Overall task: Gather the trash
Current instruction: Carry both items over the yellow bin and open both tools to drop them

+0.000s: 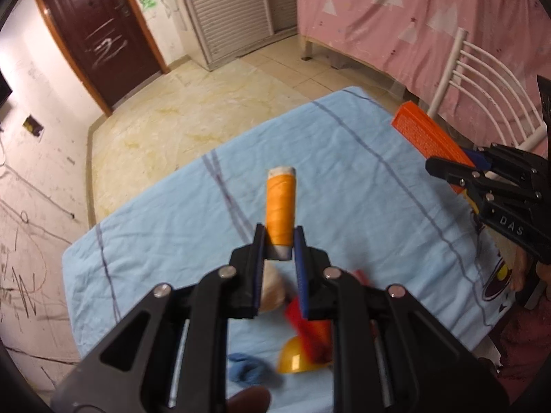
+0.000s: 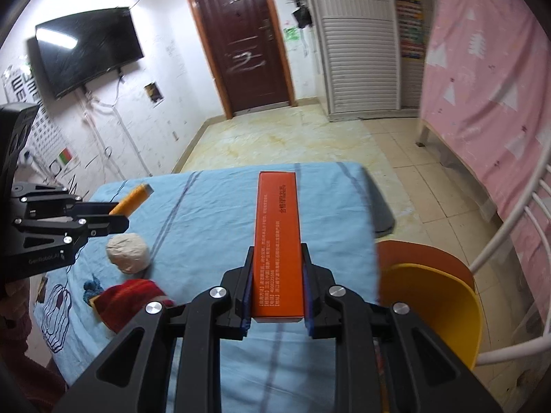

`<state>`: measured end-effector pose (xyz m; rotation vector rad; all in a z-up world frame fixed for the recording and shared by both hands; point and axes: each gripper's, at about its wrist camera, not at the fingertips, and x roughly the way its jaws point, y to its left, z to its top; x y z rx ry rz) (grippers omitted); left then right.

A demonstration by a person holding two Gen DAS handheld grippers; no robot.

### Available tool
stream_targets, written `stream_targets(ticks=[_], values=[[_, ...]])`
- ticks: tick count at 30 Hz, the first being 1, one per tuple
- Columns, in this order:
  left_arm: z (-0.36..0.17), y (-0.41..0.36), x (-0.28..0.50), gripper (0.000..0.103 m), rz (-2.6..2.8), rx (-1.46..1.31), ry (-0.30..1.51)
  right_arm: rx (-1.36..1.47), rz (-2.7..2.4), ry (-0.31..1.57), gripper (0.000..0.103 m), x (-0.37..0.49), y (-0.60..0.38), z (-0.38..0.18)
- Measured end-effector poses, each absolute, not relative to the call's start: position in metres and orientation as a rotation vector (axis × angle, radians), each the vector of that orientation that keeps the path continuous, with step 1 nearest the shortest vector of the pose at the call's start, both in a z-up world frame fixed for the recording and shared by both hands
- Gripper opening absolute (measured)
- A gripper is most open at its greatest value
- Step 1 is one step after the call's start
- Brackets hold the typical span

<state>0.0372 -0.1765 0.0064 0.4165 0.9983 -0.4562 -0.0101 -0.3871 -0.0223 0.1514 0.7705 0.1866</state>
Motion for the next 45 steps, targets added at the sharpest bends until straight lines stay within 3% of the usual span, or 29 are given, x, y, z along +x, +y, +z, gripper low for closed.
stream_targets(ticks=[23, 39, 40, 41, 42, 43, 44, 45], values=[[0.01, -0.337, 0.0, 0.015, -0.663, 0.568, 0.982, 0.379, -0.031, 0.707, 0.016, -0.066, -0.544, -0.058], [-0.018, -0.42, -0.007, 0.016, -0.713, 0.651, 1.031, 0.498, -0.04, 0.751, 0.016, -0.06, -0.581, -0.109], [-0.02, -0.422, -0.005, 0.017, -0.709, 0.65, 1.04, 0.502, -0.042, 0.758, 0.017, -0.059, -0.581, -0.112], [-0.021, -0.424, -0.003, 0.03, -0.71, 0.644, 1.049, 0.503, -0.041, 0.762, 0.017, -0.058, -0.581, -0.113], [-0.022, -0.425, -0.002, 0.054, -0.715, 0.639, 1.059, 0.505, -0.041, 0.766, 0.017, -0.057, -0.581, -0.115], [-0.022, -0.427, 0.001, 0.066, -0.717, 0.627, 1.068, 0.506, -0.042, 0.771, 0.017, -0.057, -0.581, -0.117], [-0.022, -0.429, 0.002, 0.074, -0.713, 0.616, 1.065, 0.504, -0.046, 0.779, 0.017, -0.056, -0.58, -0.118], [-0.022, -0.429, 0.004, 0.074, -0.705, 0.61, 1.063, 0.503, -0.046, 0.782, 0.017, -0.055, -0.58, -0.119]])
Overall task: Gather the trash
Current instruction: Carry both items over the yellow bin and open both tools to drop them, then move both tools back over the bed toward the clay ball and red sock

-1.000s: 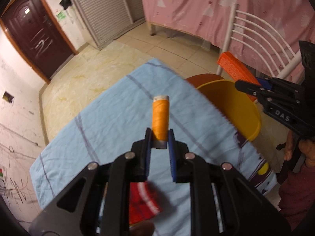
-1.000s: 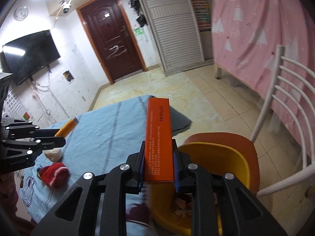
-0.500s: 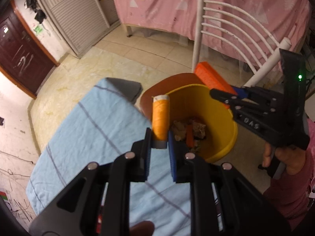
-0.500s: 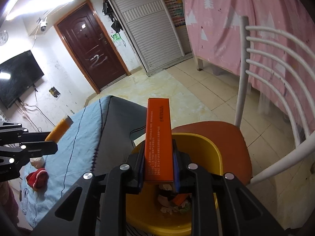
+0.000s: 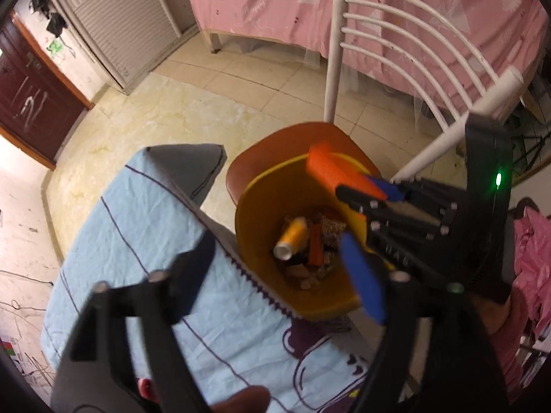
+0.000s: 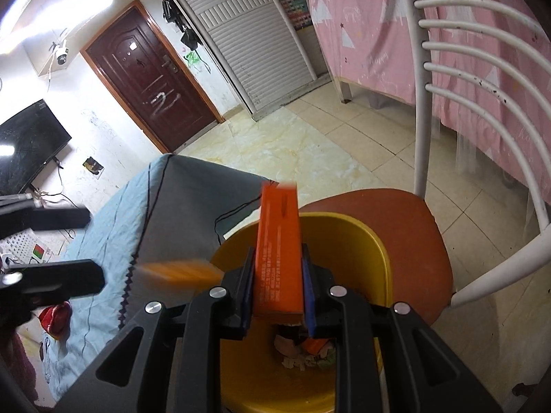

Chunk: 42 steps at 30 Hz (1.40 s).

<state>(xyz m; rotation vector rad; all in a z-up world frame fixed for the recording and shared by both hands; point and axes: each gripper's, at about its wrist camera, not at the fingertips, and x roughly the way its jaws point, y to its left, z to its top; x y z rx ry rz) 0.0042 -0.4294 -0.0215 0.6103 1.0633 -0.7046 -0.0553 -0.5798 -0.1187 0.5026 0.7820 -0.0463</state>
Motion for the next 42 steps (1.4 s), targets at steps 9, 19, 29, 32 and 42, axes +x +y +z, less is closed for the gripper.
stream_targets(ticks=[9, 19, 29, 32, 42], values=[[-0.011, -0.415, 0.006, 0.074, -0.688, 0.564, 1.074, 0.488, -0.053, 0.779, 0.034, -0.057, -0.574, -0.112], [0.019, -0.363, 0.012, 0.075, -0.659, 0.472, 1.043, 0.402, -0.04, 0.729, 0.077, -0.059, -0.548, -0.079], [0.049, -0.286, 0.021, 0.085, -0.587, 0.37, 0.997, 0.318, 0.013, 0.69, 0.089, -0.054, -0.509, -0.046], [0.054, -0.26, 0.024, 0.085, -0.562, 0.332, 0.995, 0.29, 0.037, 0.687, 0.09, -0.052, -0.494, -0.039], [0.052, -0.188, 0.035, 0.089, -0.48, 0.234, 1.012, 0.202, 0.164, 0.704, 0.092, -0.043, -0.425, -0.026]])
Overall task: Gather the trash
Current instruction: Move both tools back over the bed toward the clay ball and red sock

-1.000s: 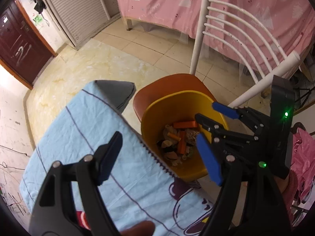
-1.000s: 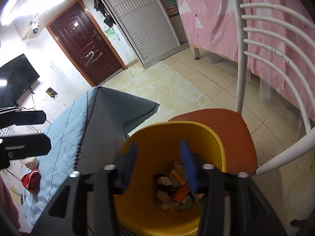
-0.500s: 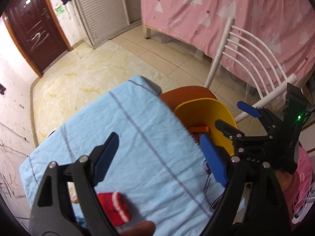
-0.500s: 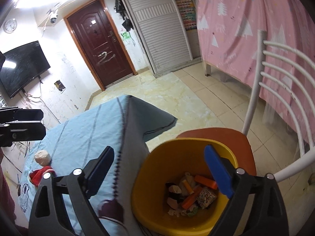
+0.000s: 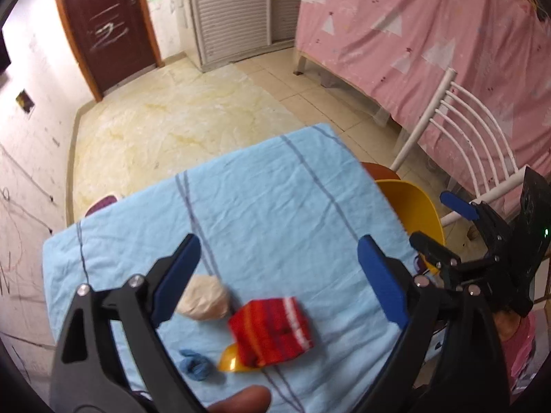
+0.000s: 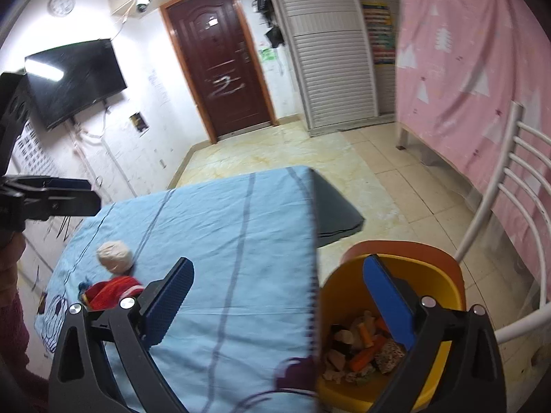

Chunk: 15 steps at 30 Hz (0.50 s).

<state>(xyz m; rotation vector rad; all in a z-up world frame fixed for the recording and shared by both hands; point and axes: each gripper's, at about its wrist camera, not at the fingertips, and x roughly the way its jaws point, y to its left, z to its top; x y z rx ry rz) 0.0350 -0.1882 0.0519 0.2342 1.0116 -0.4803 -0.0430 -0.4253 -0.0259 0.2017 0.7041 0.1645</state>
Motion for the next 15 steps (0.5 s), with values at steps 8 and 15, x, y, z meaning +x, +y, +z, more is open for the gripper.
stream_targets(ticks=[8, 15], values=[[0.045, -0.148, 0.033, 0.089, -0.444, 0.194, 1.026, 0.132, 0.303, 0.75, 0.092, -0.037, -0.362, -0.026], [0.031, -0.125, 0.035, 0.089, -0.433, 0.155, 1.06, 0.079, 0.368, 0.776, 0.092, -0.037, -0.321, -0.026]])
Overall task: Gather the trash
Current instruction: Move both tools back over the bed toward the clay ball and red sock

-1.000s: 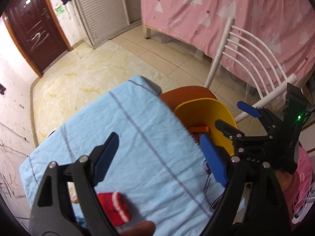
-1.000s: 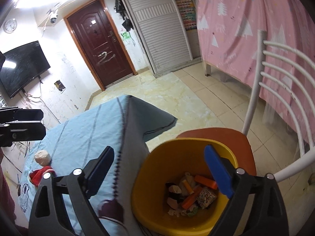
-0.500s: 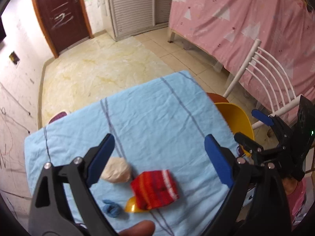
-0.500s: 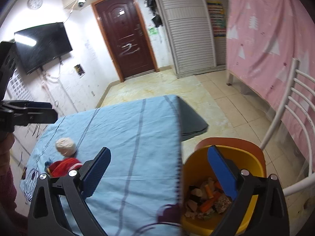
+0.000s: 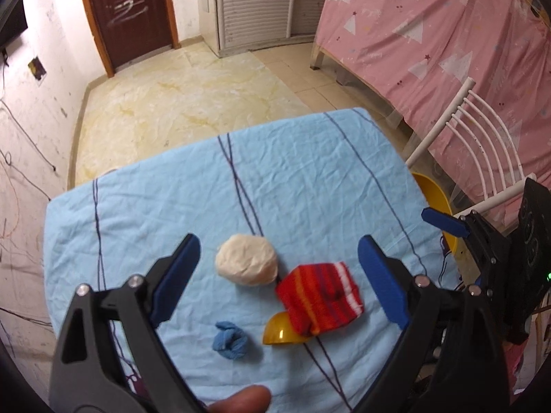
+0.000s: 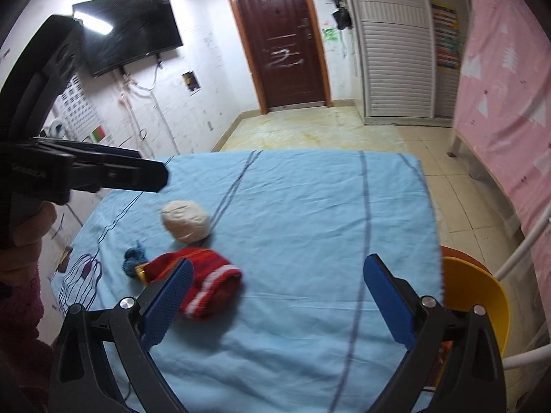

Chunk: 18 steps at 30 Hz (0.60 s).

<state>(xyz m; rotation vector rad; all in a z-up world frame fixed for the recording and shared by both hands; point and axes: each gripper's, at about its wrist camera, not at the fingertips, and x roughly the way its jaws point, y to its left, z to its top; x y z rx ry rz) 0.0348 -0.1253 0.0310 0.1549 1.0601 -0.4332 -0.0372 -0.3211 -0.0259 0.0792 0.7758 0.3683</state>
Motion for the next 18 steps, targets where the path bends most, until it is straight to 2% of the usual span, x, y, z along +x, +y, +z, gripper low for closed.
stream_targets(ticks=[14, 16, 18], values=[[-0.014, -0.106, 0.048, 0.089, -0.392, 0.127, 1.142, 0.03, 0.433, 0.858, 0.092, -0.026, -0.274, -0.044], [-0.019, -0.107, 0.05, 0.086, -0.382, 0.143, 1.142, 0.027, 0.442, 0.872, 0.092, -0.023, -0.269, -0.046], [-0.024, -0.108, 0.053, 0.078, -0.383, 0.142, 1.161, 0.028, 0.453, 0.888, 0.092, -0.019, -0.265, -0.049]])
